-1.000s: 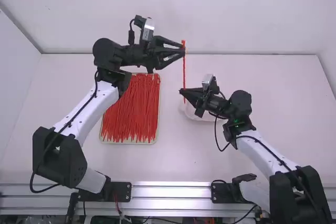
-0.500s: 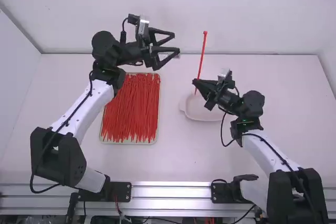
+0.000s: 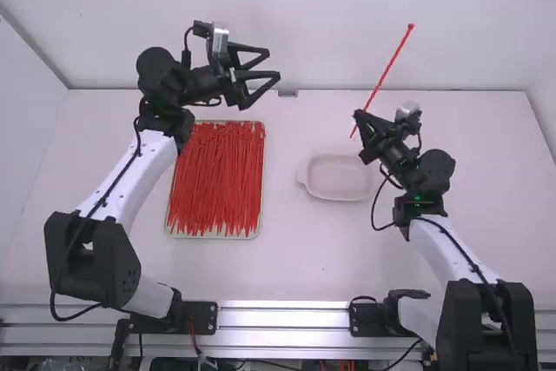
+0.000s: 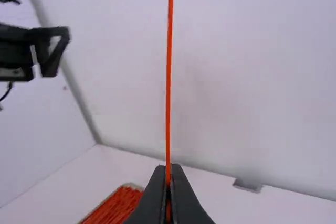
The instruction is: Fasten the cable tie
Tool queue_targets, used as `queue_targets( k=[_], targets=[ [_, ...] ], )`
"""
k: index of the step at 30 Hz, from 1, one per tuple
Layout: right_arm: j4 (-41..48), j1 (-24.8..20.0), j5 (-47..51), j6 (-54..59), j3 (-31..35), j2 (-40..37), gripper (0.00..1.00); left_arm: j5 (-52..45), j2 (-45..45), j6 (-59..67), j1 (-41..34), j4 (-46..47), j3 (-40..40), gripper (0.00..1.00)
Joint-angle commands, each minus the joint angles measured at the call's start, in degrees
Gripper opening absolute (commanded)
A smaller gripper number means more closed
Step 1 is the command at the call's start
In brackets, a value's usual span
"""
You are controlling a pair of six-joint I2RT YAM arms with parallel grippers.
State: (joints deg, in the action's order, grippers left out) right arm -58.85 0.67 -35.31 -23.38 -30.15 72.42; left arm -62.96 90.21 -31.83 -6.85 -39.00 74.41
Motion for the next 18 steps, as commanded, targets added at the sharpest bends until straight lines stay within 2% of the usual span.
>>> queue_targets(
  k=[1, 4, 7, 9, 11, 16, 18],
  targets=[
    [-0.13, -0.44, 6.6, -1.05, -1.79, 0.24, 0.0, -1.09, -0.04, 0.81, 0.0, -0.33, 1.64, 0.99],
    [4.35, -0.37, 8.37, -0.76, -3.98, 0.24, 0.0, -1.07, -0.04, 0.79, -0.26, -0.28, 1.64, 0.99],
    [15.72, 0.46, 8.87, 2.86, -9.92, 0.26, 0.0, -1.11, -0.04, 0.79, -0.24, -0.22, 1.64, 0.99],
    [18.12, 0.7, 8.96, 3.72, -11.32, 0.31, 0.0, -1.07, -0.04, 0.76, -0.22, -0.22, 1.6, 0.99],
    [26.93, 2.01, 13.25, 5.92, -16.22, 0.35, 0.0, -1.05, -0.04, 0.66, -0.26, -0.22, 1.55, 0.99],
    [35.28, 6.29, 25.99, 8.92, -21.29, 0.35, 0.0, -1.05, -0.04, 0.15, -0.26, -0.24, 1.53, 0.99],
    [38.88, 8.92, 33.92, 9.7, -23.02, 0.35, 0.0, -1.05, -0.04, -0.28, -0.24, -0.24, 1.53, 0.99]
  ],
)
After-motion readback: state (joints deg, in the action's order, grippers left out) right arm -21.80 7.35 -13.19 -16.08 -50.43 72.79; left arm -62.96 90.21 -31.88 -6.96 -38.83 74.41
